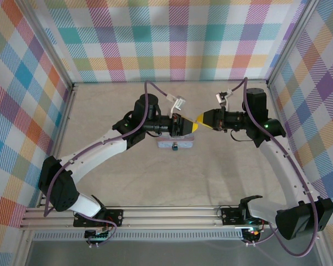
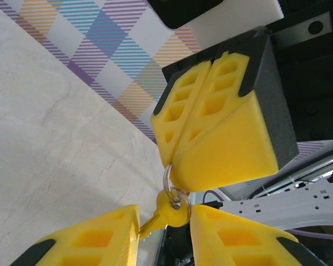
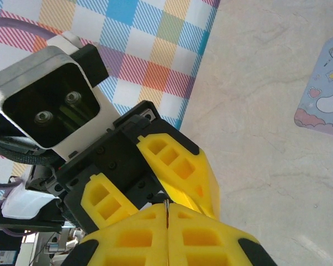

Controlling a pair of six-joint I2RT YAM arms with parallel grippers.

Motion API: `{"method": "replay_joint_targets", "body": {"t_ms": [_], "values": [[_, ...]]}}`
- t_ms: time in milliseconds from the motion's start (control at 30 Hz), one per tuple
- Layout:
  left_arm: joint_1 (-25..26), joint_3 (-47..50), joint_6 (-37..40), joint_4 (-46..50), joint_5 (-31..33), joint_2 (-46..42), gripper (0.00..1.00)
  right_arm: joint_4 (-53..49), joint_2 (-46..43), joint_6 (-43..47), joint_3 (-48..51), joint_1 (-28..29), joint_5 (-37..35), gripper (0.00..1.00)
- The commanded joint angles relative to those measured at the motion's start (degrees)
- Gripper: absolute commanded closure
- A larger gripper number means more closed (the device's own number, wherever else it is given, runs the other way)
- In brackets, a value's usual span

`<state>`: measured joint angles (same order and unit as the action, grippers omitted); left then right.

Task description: Unlock a padlock with a key

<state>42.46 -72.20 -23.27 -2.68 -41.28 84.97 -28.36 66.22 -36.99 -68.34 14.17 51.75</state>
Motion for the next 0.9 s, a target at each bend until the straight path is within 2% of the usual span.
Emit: {"method": "replay_joint_targets", "body": {"t_ms": [0,100,333,600,700,767,867], "values": [[-0.4,-1.8,0.3,-0.3,-1.0,-1.7,0.69,-0.5,-1.3,1.0,0.7,-0.3,1.8,0.92],[-0.4,-1.7,0.2,-0.7,-1.0,-1.7,0.72,-0.6,-1.3,1.1,0.8,-0.3,1.7,0.92],[-0.4,-1.2,0.5,-0.1,-0.9,-2.1,0.91,-0.9,-1.3,1.4,0.1,-0.3,1.6,0.91],[-0.5,-2.0,2.3,2.6,0.0,-2.5,1.00,-1.7,-1.5,2.3,0.1,-0.4,1.3,0.90],[-0.4,-2.6,3.2,4.4,0.5,-2.3,1.00,-2.2,-2.3,3.3,0.4,-0.5,0.6,0.81],[-0.5,-3.3,4.2,6.3,0.3,-2.0,1.00,-2.1,-3.3,4.2,0.9,-0.8,-0.6,0.66],[-0.4,-3.6,5.3,8.3,-0.5,-1.8,1.00,-1.5,-4.8,5.2,1.8,-1.5,-1.6,0.60]]}}
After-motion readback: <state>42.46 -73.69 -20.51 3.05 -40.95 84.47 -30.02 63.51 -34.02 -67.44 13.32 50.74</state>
